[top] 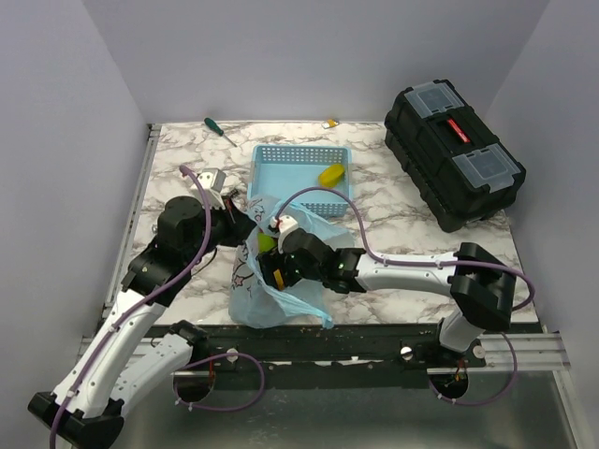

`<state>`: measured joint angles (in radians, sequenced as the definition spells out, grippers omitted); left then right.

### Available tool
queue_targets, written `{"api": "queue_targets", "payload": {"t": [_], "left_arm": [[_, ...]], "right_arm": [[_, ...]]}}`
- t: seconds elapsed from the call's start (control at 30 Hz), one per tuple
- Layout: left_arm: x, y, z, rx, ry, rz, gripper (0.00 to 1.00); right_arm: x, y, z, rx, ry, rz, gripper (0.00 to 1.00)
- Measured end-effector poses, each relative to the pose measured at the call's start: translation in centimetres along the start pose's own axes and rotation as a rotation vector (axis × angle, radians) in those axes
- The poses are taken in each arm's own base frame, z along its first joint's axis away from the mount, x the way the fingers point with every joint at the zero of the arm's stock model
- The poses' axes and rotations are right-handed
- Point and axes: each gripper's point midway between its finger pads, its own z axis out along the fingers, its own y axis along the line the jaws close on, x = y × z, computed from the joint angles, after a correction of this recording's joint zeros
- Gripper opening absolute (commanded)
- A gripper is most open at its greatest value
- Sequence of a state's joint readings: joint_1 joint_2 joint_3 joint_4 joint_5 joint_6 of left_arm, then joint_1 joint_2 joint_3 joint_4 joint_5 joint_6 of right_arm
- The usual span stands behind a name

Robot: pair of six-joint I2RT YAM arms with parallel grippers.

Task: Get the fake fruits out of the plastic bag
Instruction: Adjust the plastic bag at the center of the board, then take out the fake fruit from the plastic bag.

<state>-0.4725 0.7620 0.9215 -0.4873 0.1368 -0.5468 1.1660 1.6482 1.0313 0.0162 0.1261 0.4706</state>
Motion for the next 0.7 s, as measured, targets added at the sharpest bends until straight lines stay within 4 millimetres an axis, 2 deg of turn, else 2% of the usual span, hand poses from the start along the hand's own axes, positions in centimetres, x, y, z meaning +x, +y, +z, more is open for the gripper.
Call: {"api": "queue_targets", "payload": {"t": [0.3, 0.6, 0.7], "left_arm": [[3.8, 1.4, -0.2, -0.031, 0.099, -0.069, 0.00], [6.5, 2.3, -0.6, -0.088, 0.214, -0.141, 0.00], [7.1, 2.6, -0.8, -0.093, 0.222, -0.144, 0.00]], "right_arm": [[2.5, 1.0, 0.4, -0.071, 0.126, -0.036, 0.91], [2.1, 1.1, 0.7, -0.063, 0.128, -0.047, 0.92], [2.8, 0.8, 1.3, -0.052, 0.143, -0.050, 0.92]]}}
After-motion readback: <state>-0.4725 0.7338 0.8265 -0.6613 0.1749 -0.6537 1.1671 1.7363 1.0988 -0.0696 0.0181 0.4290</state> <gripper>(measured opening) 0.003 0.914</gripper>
